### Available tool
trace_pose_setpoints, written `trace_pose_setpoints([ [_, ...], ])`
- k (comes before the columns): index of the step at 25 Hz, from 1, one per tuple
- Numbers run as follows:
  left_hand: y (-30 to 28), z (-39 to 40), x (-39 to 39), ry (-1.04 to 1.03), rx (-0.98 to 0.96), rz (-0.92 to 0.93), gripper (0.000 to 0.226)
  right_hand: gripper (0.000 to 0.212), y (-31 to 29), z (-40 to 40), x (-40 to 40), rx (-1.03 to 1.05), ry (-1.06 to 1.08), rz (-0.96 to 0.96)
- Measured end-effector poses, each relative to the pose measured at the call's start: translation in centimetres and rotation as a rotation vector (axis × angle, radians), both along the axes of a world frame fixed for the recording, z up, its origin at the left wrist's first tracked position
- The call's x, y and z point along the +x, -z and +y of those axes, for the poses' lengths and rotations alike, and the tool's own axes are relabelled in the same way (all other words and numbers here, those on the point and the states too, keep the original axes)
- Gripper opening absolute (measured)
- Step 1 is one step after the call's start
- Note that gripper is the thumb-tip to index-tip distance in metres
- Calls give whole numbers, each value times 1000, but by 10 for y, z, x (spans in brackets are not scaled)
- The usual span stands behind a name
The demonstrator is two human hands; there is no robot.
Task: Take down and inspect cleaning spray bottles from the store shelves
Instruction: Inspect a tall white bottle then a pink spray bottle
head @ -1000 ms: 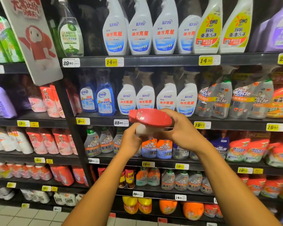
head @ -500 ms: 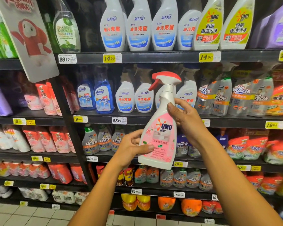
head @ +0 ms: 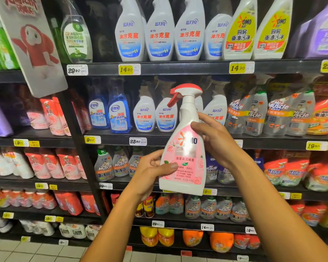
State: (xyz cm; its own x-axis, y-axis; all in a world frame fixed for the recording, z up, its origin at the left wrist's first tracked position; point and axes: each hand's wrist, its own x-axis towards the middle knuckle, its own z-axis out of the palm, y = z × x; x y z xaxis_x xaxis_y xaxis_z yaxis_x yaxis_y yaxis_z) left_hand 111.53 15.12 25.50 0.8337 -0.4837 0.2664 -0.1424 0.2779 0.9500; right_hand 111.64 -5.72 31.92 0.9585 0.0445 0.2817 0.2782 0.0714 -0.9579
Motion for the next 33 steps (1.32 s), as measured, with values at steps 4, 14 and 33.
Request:
trace_pose_setpoints([
  [4, -8, 2, -1, -7, -2, -17, 39, 34, -15, 1, -3, -47, -35, -65],
  [14, -8, 6, -7, -3, -52, -38, 42, 26, -19, 10, -13, -65, -9, -133],
  [33, 59, -51, -44, 95, -260, 370, 86, 41, 31, 11, -49, 127, 225, -62],
])
